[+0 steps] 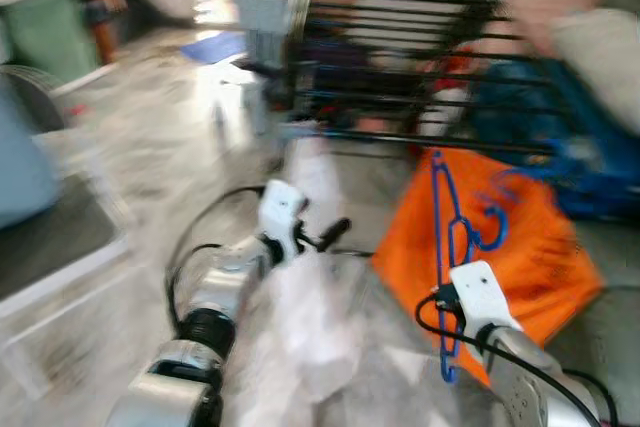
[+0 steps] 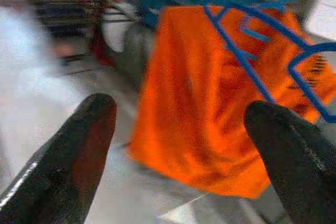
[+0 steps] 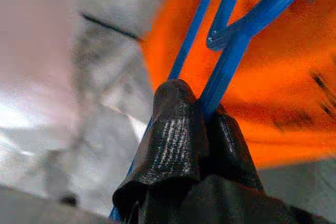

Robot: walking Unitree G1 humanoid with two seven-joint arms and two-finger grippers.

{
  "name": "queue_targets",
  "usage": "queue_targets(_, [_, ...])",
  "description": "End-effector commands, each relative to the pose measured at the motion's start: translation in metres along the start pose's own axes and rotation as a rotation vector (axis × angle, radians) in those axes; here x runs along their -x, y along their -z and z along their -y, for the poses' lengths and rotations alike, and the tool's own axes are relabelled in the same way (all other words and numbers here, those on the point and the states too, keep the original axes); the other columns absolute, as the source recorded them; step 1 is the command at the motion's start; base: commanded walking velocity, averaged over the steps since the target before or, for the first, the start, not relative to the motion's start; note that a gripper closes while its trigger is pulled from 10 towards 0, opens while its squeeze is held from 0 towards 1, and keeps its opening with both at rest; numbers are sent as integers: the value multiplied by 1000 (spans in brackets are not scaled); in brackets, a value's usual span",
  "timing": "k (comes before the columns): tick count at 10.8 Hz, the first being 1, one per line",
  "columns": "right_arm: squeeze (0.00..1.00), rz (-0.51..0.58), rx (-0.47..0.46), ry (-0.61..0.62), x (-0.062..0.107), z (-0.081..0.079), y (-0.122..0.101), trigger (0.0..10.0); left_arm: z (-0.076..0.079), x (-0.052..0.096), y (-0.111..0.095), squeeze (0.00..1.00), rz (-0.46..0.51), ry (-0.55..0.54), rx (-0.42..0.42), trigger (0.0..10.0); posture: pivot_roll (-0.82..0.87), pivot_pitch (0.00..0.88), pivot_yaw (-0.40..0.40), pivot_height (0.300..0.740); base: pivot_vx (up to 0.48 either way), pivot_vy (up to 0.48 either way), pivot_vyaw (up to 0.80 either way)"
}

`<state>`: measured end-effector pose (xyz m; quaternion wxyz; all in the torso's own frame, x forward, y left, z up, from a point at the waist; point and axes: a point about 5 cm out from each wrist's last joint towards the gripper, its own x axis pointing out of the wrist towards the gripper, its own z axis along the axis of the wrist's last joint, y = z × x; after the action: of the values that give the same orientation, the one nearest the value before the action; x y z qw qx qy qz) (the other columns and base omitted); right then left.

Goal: Hang hanger

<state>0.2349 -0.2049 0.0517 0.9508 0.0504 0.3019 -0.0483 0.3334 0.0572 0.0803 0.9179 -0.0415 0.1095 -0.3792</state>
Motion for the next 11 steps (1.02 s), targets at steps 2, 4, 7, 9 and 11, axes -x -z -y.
queue_targets(2, [0, 28, -3, -11, 0, -4, -9, 10000, -9, 3, -6, 0, 3, -21, -21, 10000, 12, 0, -78, 740, 319, 360, 0])
queue_targets(4, [0, 29, -1, -14, -1, -4, -9, 10000, -9, 4, -6, 0, 1, -21, -22, 10000, 12, 0, -78, 740, 313, 366, 0])
queue_targets(7, [0, 51, -5, -5, -1, -5, -13, 10000, -8, 3, -6, 0, 0, -12, -30, 10000, 12, 0, -70, 740, 295, 354, 0])
queue_targets(9, [0, 89, -6, 30, -3, 0, -20, 10000, -8, 3, -6, 0, -5, -8, -34, 10000, 15, 0, -68, 740, 0, 0, 0])
queue_targets(11, [0, 114, 32, 30, -4, 6, -30, 10000, -8, 3, -6, 0, -6, -11, -42, 10000, 19, 0, -66, 740, 0, 0, 0])
